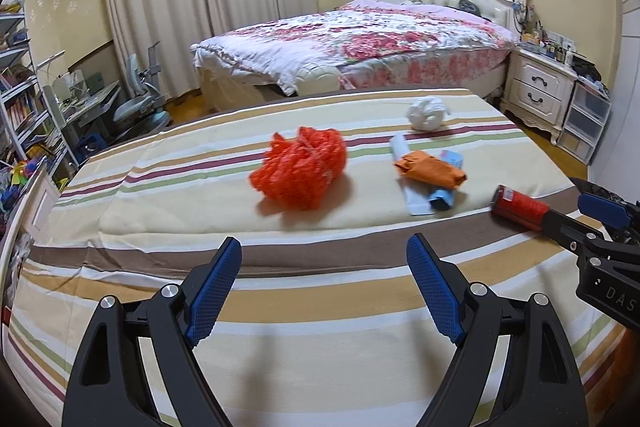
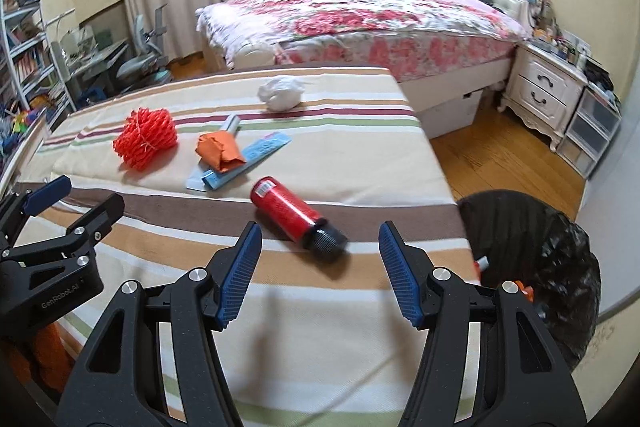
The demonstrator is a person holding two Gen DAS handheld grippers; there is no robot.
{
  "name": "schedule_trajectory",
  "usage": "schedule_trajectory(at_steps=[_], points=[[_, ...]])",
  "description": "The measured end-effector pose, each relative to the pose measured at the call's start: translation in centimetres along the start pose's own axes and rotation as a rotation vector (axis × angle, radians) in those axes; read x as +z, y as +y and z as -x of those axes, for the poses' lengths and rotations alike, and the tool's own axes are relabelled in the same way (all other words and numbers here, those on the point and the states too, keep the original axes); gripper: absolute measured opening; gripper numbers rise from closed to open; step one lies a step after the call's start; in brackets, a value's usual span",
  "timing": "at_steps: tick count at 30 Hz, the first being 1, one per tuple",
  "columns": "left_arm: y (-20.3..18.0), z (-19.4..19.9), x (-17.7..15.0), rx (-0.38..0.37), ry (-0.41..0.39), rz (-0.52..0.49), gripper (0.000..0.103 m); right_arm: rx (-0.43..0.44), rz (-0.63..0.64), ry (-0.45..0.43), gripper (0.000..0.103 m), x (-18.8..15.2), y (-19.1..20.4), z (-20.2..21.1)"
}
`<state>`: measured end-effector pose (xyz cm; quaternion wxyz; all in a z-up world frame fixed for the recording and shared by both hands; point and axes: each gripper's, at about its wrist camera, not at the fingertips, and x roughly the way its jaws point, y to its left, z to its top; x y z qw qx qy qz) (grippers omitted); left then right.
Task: Collect trash
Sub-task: 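Move both open grippers back over the remaining trash items, then grasp the orange net bundle with the left gripper while the right gripper grasps the red spray can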
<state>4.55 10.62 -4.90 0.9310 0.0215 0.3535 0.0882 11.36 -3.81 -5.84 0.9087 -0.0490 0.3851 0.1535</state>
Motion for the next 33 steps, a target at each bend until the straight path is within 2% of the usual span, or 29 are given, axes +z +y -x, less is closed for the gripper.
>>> schedule_trajectory(at_steps=[7, 13, 23, 33], points=[[1.7, -0.8, 0.0, 0.006, 0.013, 0.022, 0.082, 0.002, 0.042, 0.057, 0.058, 0.8, 1.0, -2.4], [1.9, -1.2, 0.3, 0.009, 0.009, 0.016, 0.082, 0.023, 0.045, 0.098, 0.033, 1.0, 1.2, -3.6], [2.5, -3.2, 2.1, 0.036, -0.009, 0.002, 0.082, 0.011, 0.022, 0.095, 0.030, 2.2, 0.8, -4.8], [2.9, -5.8, 3.8, 0.016, 0.024, -0.024, 0.082, 0.005, 0.002, 0.092, 0.030, 3.4, 0.4, -5.9]])
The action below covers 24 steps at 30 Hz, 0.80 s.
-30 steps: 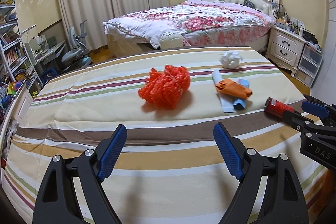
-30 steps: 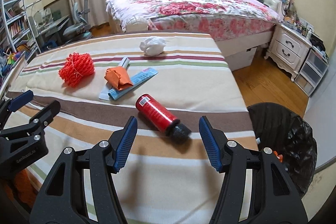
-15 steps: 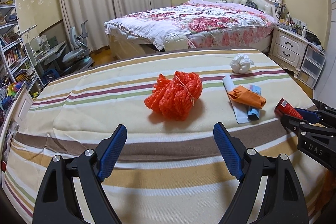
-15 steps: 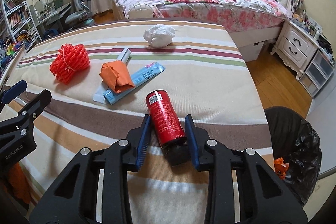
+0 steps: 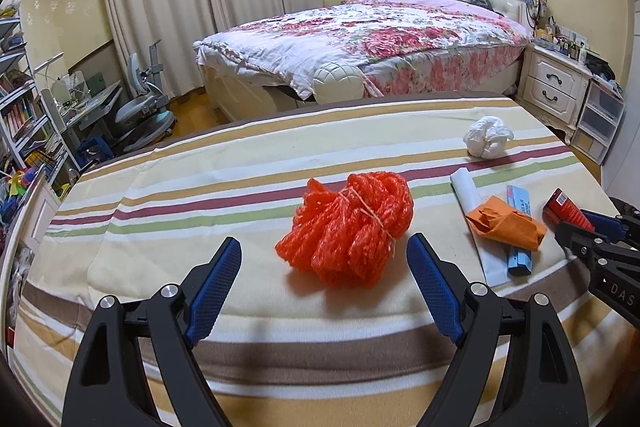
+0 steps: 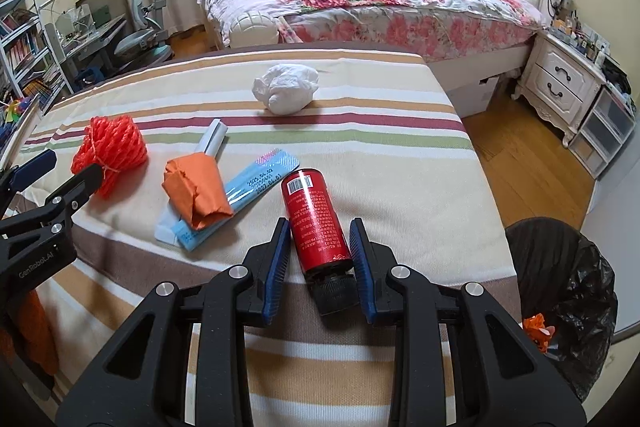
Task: Collect trash
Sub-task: 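Grasp the orange net bundle with the left gripper while the right gripper grasps the red spray can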
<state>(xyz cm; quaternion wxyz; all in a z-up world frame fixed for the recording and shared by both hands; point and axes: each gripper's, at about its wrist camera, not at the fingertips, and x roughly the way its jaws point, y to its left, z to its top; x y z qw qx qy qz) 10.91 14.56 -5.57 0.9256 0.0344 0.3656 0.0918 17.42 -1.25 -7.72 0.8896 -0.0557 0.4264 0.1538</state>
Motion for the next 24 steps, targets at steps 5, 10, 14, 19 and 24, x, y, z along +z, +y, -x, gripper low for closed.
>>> schedule_trajectory(at_steps=[5, 10, 14, 19, 24], points=[[-0.2, -1.0, 0.7, -0.025, 0.019, -0.031, 0.082, -0.010, 0.005, -0.001, 0.030, 0.3, 0.1, -0.2], [-0.2, -1.2, 0.7, -0.062, 0.023, -0.038, 0.078, -0.010, 0.005, -0.001, 0.030, 0.3, 0.2, -0.3], [-0.4, -1.2, 0.6, -0.081, 0.034, -0.045, 0.063, -0.013, 0.007, -0.001, 0.030, 0.3, 0.2, -0.3], [-0.7, -0.8, 0.5, -0.084, 0.018, -0.059, 0.053, -0.011, 0.005, -0.001, 0.026, 0.3, 0.2, -0.2], [-0.9, -0.3, 0.4, -0.075, 0.002, -0.066, 0.047, -0.006, -0.005, -0.005, 0.025, 0.1, 0.1, 0.2]])
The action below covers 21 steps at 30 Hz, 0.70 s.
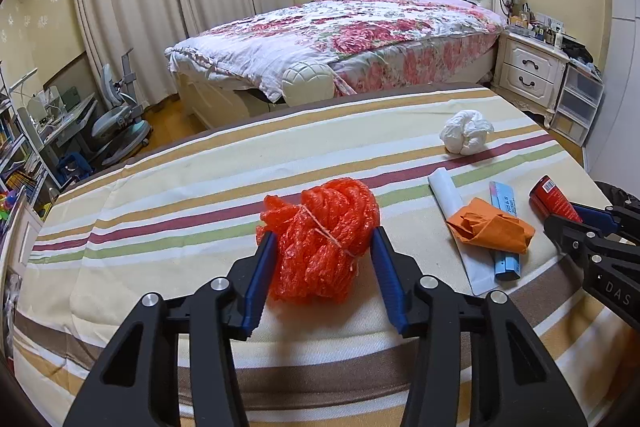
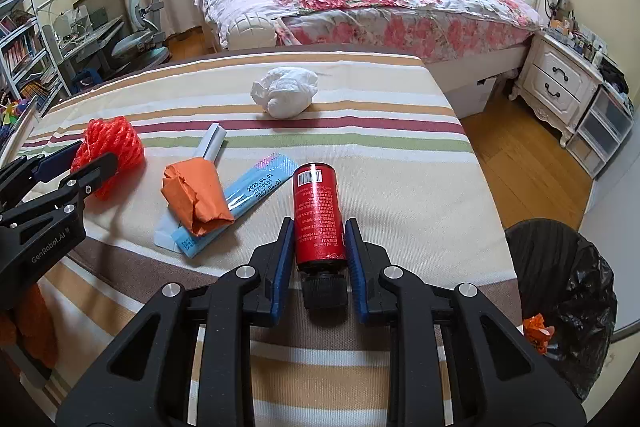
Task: Collect trash
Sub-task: 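Grasp the orange net bundle with the left gripper while the right gripper grasps the red spray can, then carry the net bundle and spray can over the black bin and open both grippers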
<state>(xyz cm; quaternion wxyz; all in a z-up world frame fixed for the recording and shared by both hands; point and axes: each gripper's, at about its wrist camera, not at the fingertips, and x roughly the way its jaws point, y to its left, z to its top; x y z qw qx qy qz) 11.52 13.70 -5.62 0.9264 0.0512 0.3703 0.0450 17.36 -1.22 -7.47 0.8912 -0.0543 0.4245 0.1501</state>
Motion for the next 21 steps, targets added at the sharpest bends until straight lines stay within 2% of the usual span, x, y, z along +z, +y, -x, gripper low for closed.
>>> schedule_trajectory(at_steps=[9, 11, 21], points=[[-0.3, 1.8, -1.0, 0.013, -0.018, 0.022, 0.042, 0.007, -0.011, -0.012, 0.025, -1.4, 0.0, 1.5], [-0.4, 2.3, -1.3, 0.010, -0.019, 0.029, 0.038, 0.006, -0.014, -0.015, 0.025, -1.9, 0.0, 1.9], [-1.4, 4.9, -2.7, -0.011, -0.039, 0.043, 0.037, 0.008, -0.029, -0.027, 0.025, -3.9, -0.3, 3.9]])
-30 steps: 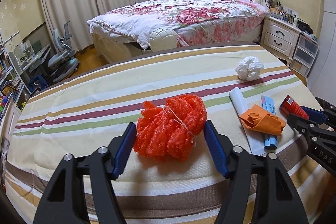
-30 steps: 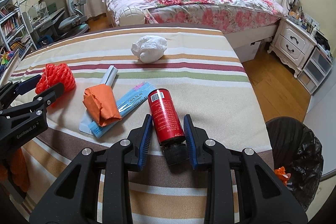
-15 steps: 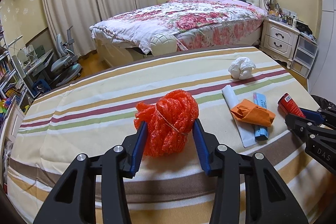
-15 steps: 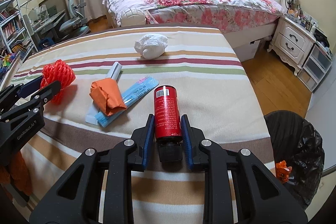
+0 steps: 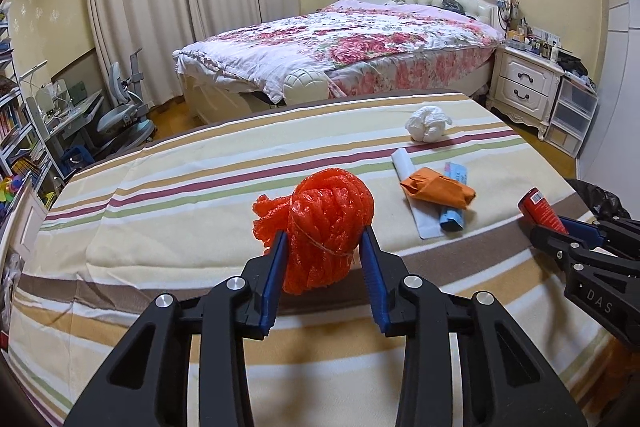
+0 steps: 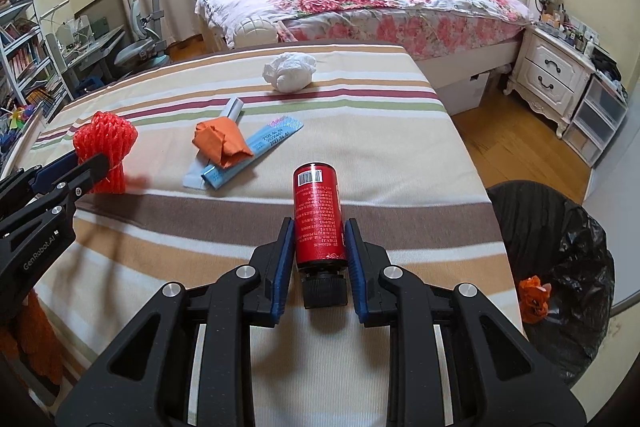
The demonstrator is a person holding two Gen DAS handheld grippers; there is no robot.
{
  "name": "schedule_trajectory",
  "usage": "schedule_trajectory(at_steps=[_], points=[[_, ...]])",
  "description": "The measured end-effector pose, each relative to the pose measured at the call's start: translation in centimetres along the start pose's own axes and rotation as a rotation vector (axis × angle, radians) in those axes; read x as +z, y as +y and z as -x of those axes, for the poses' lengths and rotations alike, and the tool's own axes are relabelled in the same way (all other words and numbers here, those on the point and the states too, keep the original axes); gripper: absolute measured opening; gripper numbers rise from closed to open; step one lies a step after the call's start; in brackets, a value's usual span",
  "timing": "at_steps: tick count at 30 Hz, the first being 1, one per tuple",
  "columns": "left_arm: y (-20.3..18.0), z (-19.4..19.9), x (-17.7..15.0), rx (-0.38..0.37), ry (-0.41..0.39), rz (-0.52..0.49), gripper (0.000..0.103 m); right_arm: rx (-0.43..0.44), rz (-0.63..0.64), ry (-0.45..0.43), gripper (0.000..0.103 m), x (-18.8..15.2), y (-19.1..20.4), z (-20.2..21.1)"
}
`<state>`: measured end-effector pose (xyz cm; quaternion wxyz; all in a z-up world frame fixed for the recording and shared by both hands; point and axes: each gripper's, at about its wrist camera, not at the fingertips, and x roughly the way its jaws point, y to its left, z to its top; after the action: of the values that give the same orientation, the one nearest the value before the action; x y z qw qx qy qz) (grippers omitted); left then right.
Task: Collect trash
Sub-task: 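Carry the net bundle and spray can over the black bin and open both grippers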
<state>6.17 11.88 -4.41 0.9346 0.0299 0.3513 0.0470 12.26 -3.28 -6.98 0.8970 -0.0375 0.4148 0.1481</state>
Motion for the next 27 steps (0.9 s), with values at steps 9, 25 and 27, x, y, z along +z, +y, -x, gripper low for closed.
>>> schedule_trajectory(at_steps=[9, 25, 27], points=[[-1.9, 2.3, -0.9, -0.041, -0.024, 0.013, 0.037, -0.005, -0.025, -0.024, 0.025, -1.4, -0.8, 2.0], [-9.5, 3.9, -0.5, -0.168, -0.068, -0.073, 0.037, -0.141, -0.141, -0.081, 0.025, -3.7, -8.0, 6.1], [-10.8, 3.9, -0.2, -0.189, -0.072, -0.089, 0.037, -0.171, -0.158, -0.088, 0.025, -3.9, -9.2, 6.5]])
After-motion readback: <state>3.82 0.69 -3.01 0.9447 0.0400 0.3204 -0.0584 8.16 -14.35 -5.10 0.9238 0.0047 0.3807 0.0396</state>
